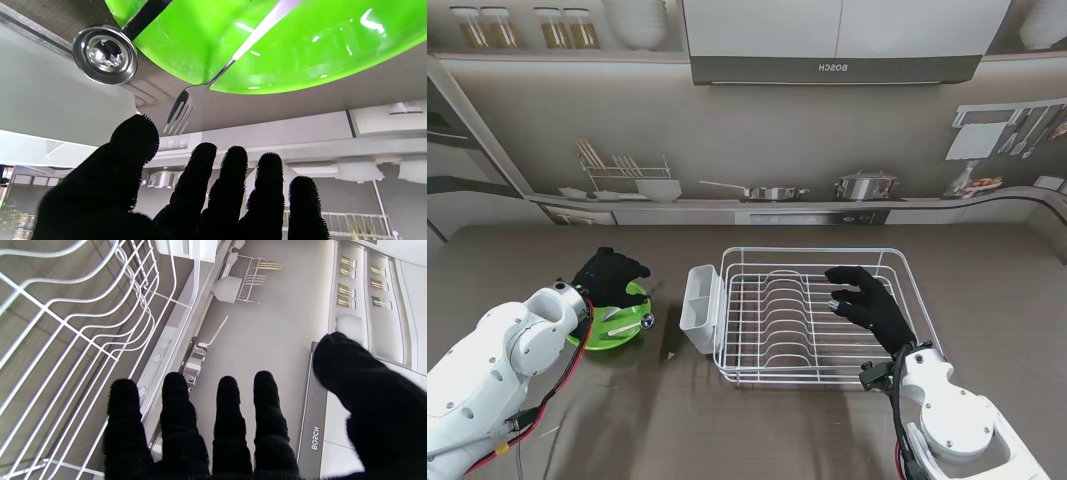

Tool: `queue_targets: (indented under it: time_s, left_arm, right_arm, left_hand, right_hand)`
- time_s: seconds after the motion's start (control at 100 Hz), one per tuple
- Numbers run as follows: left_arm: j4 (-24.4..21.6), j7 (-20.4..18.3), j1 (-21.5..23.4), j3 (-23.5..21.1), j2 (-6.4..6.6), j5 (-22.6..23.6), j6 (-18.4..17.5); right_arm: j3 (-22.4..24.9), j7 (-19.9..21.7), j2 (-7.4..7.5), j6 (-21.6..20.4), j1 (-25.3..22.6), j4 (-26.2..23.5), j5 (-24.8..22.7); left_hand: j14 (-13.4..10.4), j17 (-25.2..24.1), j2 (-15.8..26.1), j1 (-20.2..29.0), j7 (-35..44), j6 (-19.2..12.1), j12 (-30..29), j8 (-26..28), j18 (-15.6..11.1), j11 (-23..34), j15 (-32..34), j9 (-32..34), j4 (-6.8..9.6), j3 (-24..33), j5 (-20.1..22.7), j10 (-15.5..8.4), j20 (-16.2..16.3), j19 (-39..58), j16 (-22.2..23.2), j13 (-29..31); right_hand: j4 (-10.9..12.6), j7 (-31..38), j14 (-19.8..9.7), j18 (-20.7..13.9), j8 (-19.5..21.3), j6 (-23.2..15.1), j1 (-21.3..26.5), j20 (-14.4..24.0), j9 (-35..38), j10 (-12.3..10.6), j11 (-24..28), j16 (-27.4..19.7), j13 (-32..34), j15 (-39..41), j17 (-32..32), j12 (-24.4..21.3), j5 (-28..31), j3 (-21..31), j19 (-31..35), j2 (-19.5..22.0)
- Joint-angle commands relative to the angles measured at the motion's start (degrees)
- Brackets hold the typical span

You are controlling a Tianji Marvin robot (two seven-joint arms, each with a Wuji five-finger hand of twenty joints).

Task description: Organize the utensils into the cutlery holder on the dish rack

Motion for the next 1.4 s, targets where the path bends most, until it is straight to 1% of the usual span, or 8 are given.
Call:
queue_targets:
  time_s: [0.0, 0.49, 0.64, 0.84, 1.0, 1.21, 1.29, 1.39]
  left_arm:
    - [1.23, -0.98, -1.07, 0.47, 0.19, 0.27, -0.05]
    - [9.74, -2.1, -8.69, 6.92, -0.14, -5.98, -1.66]
    - [11.0, -2.35, -10.14, 8.65, -0.17, -6.62, -1.81]
    - [11.99, -3.49, -11.19, 9.93, -0.14, -7.56, -1.72]
    - [13.52, -3.56, -12.13, 11.13, -0.25, -8.69, -1.72]
    - [16.58, -2.78, -14.06, 13.46, -0.69, -11.17, -1.94]
    - [17.65, -2.82, -14.78, 14.26, -0.84, -12.27, -2.26]
    - [18.68, -2.63, -15.37, 14.96, -1.06, -13.4, -2.39]
  right_arm:
    - [-0.16, 0.77, -0.2, 0.24, -0.18, -0.03, -0.04]
    - [0.02, 0.58, -0.26, 0.97, 0.01, 0.06, -0.23]
    - [0.15, 0.62, -0.26, 1.0, 0.09, 0.16, -0.19]
    - [0.3, 0.65, -0.26, 1.07, 0.05, 0.13, -0.13]
    - [0.26, 0.69, -0.26, 1.12, 0.08, 0.18, -0.09]
    - [0.25, 0.63, -0.29, 1.25, 0.1, 0.22, -0.05]
    - [0.24, 0.59, -0.29, 1.27, 0.14, 0.26, -0.07]
    - [0.25, 0.6, -0.3, 1.31, 0.15, 0.3, -0.06]
  left_hand:
    - [-0.59, -1.19, -1.05, 0.99, -1.19, 1.47, -0.71, -0.79, -0.57, -0.8, -1.33, -1.85, 0.67, 1.57, -1.43, 0.62, -0.65, -1.63, -0.75, -1.3]
    - [-0.74, -1.35, -0.01, 1.49, -2.13, 0.89, -1.89, -2.82, -0.81, -1.44, -2.54, -3.61, 0.62, 0.9, -3.81, 1.36, -0.57, -5.23, -1.23, -2.72]
    - [-0.81, -1.18, 0.34, 1.44, -2.43, 0.48, -2.01, -3.37, -0.82, -1.49, -2.73, -3.82, 0.63, 0.43, -4.26, 1.24, -0.42, -6.21, -1.28, -2.9]
    - [-0.84, -0.71, 0.89, 1.59, -4.2, 2.03, -2.45, -5.75, -0.83, -1.8, -3.05, -4.29, 0.83, -0.92, -6.43, 1.3, 0.26, -8.61, -1.31, -3.16]
    - [-0.93, -0.38, 1.1, 1.96, -4.14, 1.76, -2.47, -6.5, -0.77, -1.78, -3.16, -4.37, 0.92, -1.11, -6.34, 1.22, 0.51, -9.86, -1.28, -3.26]
    - [-1.04, 0.21, 1.81, 2.51, -2.82, -0.13, -2.42, -6.13, -0.86, -1.74, -3.12, -4.68, 0.98, -1.09, -5.26, 1.31, 1.08, -11.72, -1.14, -3.48]
    - [-1.15, 0.21, 2.48, 2.51, -2.79, 0.19, -2.47, -6.02, -0.86, -1.89, -3.32, -5.08, 0.97, -1.49, -5.55, 1.31, 1.33, -12.61, -1.19, -3.96]
    - [-1.09, 0.81, 2.92, 3.24, -2.74, 0.14, -2.54, -5.84, -0.77, -1.93, -3.38, -5.31, 1.21, -2.87, -5.5, 1.38, 2.74, -15.01, -1.14, -4.17]
  right_hand:
    - [1.5, -0.39, -0.69, -1.41, -1.26, -0.36, -0.95, 1.31, 0.33, -0.37, -0.03, 0.95, 0.96, -0.05, -0.46, -0.55, -1.21, -1.01, -1.04, 0.83]
    - [1.52, -0.37, -0.73, -1.5, -1.26, -0.29, -0.94, 1.32, 0.42, -0.4, 0.01, 0.96, 0.94, -0.08, -0.54, -0.53, -1.2, -1.0, -1.07, 0.97]
    - [1.52, -0.37, -0.61, -1.44, -1.27, -0.27, -0.91, 1.33, 0.42, -0.32, 0.01, 0.97, 1.0, -0.06, -0.53, -0.53, -1.19, -0.98, -1.06, 0.91]
    - [1.51, -0.37, -0.6, -1.47, -1.27, -0.35, -0.95, 1.34, 0.49, -0.31, 0.0, 0.97, 0.94, -0.09, -0.52, -0.53, -1.13, -1.0, -1.06, 0.89]
    - [1.52, -0.38, -0.6, -1.52, -1.27, -0.31, -0.96, 1.34, 0.66, -0.29, -0.01, 0.99, 1.09, -0.03, -0.56, -0.54, -1.09, -1.0, -1.08, 1.03]
    - [1.52, -0.39, -0.62, -1.5, -1.28, -0.31, -0.94, 1.35, 0.75, -0.25, -0.02, 0.97, 1.0, -0.1, -0.57, -0.54, -1.13, -0.98, -1.09, 1.05]
    - [1.52, -0.37, -0.67, -1.51, -1.27, -0.26, -0.91, 1.36, 0.76, -0.19, -0.03, 0.98, 1.03, -0.09, -0.56, -0.53, -1.07, -0.99, -1.08, 1.05]
    - [1.53, -0.38, -0.65, -1.47, -1.28, -0.28, -0.88, 1.36, 0.84, -0.21, 0.0, 0.98, 1.06, -0.09, -0.58, -0.52, -1.04, -0.96, -1.09, 1.04]
